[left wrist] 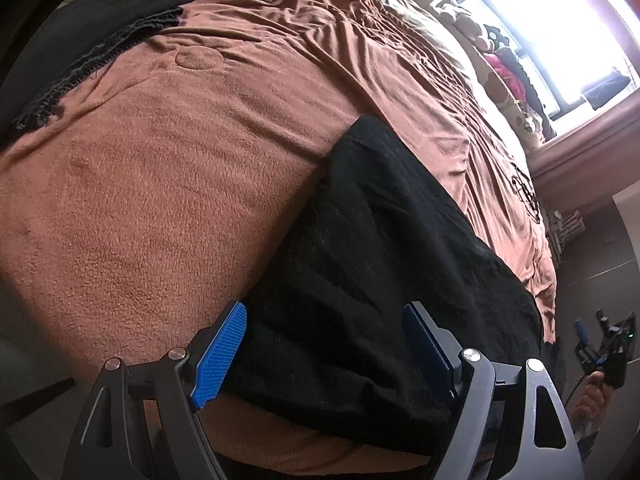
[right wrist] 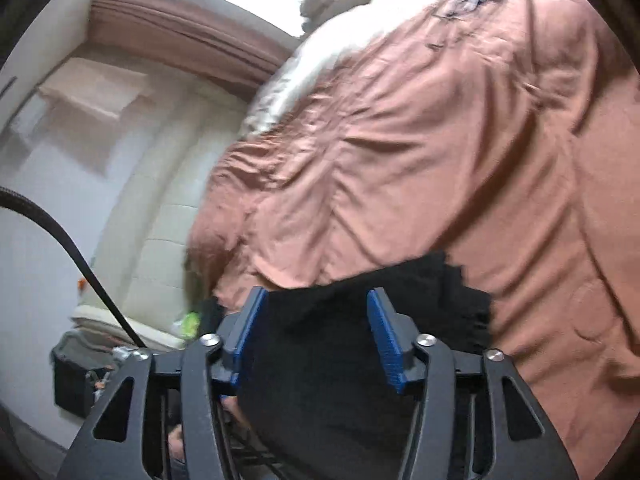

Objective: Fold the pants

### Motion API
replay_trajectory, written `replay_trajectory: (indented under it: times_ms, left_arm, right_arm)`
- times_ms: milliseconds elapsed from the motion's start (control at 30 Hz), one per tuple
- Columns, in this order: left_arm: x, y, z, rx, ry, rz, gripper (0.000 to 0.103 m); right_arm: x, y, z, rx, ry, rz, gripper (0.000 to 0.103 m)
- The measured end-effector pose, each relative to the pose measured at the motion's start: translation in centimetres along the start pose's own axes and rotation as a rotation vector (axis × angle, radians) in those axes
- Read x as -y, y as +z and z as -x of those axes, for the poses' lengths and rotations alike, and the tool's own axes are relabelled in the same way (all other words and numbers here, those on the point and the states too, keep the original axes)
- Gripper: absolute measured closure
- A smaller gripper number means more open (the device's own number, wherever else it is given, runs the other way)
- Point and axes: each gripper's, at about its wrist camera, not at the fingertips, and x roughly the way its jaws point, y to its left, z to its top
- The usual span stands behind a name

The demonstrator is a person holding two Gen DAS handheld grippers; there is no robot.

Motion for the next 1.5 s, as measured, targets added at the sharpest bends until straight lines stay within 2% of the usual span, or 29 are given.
replay_trajectory:
  times_ms: [167, 400, 500, 567, 633, 833, 900, 933, 967, 1033, 1167, 1400, 1500]
  left_arm:
    - [0.1, 0.0, -0.4, 0.001, 0.01, -0.002, 0.021]
    - [-0.2, -0.3, -0.5, 0.002, 0.036, -0.005, 0.021]
    - [-0.6, -0.4, -0.4, 0.003, 0.041, 0.008, 0.021]
    - [-1.1, -0.6, -0.4, 0.002, 0.043, 0.021, 0.021]
    - [-1.4, -0.9, -0.5, -0.002, 0.049, 0.03, 0.021]
    - [-1.6, -1.3, -0.9, -0.006, 0.057, 0.036, 0.021]
    - [-1.7, -1.4, -0.9, -0.004, 0.056, 0.039, 0.021]
    - [-1.7, -1.4, -0.9, -0.002, 0.055, 0.041, 0.021]
    - [-1.7, -1.4, -0.9, -0.001, 0.054, 0.041, 0.021]
    - [-1.7, -1.5, -0.9, 0.002, 0.053, 0.043, 0.021]
    - [-2.0, -1.7, -0.7, 0.006, 0.048, 0.054, 0.021]
    - [-2.8, -1.8, 0.1, 0.022, 0.046, 0.07, 0.021]
    - [-3.2, -2.0, 0.5, 0.031, 0.043, 0.079, 0.021]
  right_arm:
    - [4.6, -2.1, -2.4, -0.064, -0.084, -0.089, 0.047]
    - [7.0, -3.2, -6.6, -0.12, -0.085, -0.122, 0.047]
    - [6.9, -2.0, -8.2, -0.139, -0.099, -0.111, 0.046]
    - [6.7, -0.6, -9.2, -0.155, -0.086, -0.114, 0.038]
    - [6.6, 0.6, -9.7, -0.157, -0.071, -0.126, 0.034]
    - [6.4, 2.0, -10.6, -0.177, -0.124, -0.087, 0.034]
    - [5.8, 2.4, -11.0, -0.187, -0.167, -0.053, 0.048]
    - [5.5, 2.5, -11.0, -0.192, -0.191, -0.038, 0.065]
    - [5.2, 2.5, -11.1, -0.202, -0.214, -0.023, 0.076]
    - [4.4, 2.5, -11.3, -0.208, -0.212, 0.008, 0.083]
    - [2.7, 1.9, -10.2, -0.161, -0.246, 0.073, 0.088]
    - [1.3, -0.1, -7.3, -0.076, -0.31, 0.114, 0.089]
    - [2.5, -0.7, -7.9, -0.099, -0.33, 0.081, 0.089]
